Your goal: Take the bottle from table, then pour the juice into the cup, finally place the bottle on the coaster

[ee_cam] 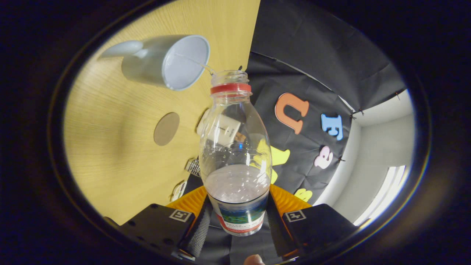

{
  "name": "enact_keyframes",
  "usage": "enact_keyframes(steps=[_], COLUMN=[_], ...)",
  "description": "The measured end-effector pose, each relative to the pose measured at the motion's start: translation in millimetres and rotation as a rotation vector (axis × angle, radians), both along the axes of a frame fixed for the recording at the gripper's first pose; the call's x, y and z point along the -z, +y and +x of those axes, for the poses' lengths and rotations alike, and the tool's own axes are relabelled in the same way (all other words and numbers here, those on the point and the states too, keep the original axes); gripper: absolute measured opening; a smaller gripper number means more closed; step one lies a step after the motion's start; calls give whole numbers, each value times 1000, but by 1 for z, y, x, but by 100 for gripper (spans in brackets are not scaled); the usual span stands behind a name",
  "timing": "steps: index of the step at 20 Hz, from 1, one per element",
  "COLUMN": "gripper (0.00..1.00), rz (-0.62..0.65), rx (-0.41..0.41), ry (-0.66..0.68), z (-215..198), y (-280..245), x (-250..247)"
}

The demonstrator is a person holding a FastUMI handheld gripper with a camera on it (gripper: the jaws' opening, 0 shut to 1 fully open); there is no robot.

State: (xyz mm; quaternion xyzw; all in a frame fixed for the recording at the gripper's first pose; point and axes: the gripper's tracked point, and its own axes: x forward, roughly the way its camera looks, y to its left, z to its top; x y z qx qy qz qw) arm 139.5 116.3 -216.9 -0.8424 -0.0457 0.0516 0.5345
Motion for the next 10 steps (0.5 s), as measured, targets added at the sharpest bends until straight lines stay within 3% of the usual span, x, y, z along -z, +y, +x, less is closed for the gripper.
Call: enact_keyframes(steps=[10], gripper=[77], rz=[-38], rx=[-5], ry=[-15], z=[1], y=[6], x=[-11])
